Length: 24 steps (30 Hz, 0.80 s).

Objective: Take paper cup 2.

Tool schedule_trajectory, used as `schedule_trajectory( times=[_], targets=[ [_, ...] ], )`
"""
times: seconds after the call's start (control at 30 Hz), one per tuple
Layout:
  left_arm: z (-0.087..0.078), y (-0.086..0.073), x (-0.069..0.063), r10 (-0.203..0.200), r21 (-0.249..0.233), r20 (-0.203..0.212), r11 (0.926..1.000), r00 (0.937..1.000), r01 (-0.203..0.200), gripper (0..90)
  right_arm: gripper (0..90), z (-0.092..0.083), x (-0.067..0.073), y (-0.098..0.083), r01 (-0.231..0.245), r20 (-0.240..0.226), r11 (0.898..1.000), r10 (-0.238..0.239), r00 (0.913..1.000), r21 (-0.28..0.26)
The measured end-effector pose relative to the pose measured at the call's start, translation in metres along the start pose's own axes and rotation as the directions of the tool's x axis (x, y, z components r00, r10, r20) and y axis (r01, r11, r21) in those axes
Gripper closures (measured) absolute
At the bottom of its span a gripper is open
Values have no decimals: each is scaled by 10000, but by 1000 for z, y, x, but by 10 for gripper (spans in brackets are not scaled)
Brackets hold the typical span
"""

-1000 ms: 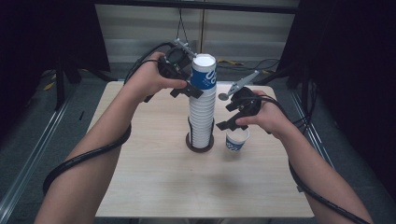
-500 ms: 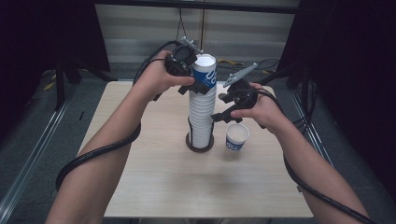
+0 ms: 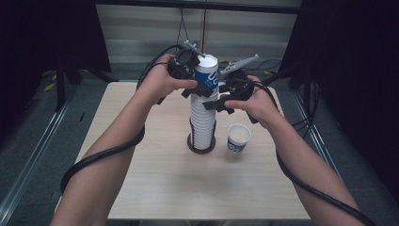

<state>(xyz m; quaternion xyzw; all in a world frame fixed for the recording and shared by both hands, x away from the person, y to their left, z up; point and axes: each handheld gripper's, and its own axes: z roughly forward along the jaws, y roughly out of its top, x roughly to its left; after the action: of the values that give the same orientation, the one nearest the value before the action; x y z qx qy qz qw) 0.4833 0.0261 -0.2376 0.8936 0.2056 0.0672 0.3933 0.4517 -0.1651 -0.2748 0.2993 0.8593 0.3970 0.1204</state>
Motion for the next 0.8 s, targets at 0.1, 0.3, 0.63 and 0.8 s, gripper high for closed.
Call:
schedule_trajectory(
  times=[0.1, 0.3, 0.63, 0.8],
  targets=[
    [0, 1, -2, 35, 74, -29, 10000, 10000, -35, 177, 134, 3, 2, 3, -6, 132, 9999, 4, 9999, 157],
    [-1, 3, -3, -54, 219, -107, 9997, 9999, 57, 182, 148, 8, 4, 2, -117, 252, 9998, 112, 9996, 174],
    [-3, 3, -2, -248, 255, -259, 9993, 9994, 255, 188, 180, 10, 6, 0, 88, 270, 9999, -91, 9996, 97],
    [-4, 2, -2, -268, 271, -269, 9993, 9993, 276, 188, 183, 10, 5, -1, 94, 258, 10000, -95, 9996, 12]
  ],
)
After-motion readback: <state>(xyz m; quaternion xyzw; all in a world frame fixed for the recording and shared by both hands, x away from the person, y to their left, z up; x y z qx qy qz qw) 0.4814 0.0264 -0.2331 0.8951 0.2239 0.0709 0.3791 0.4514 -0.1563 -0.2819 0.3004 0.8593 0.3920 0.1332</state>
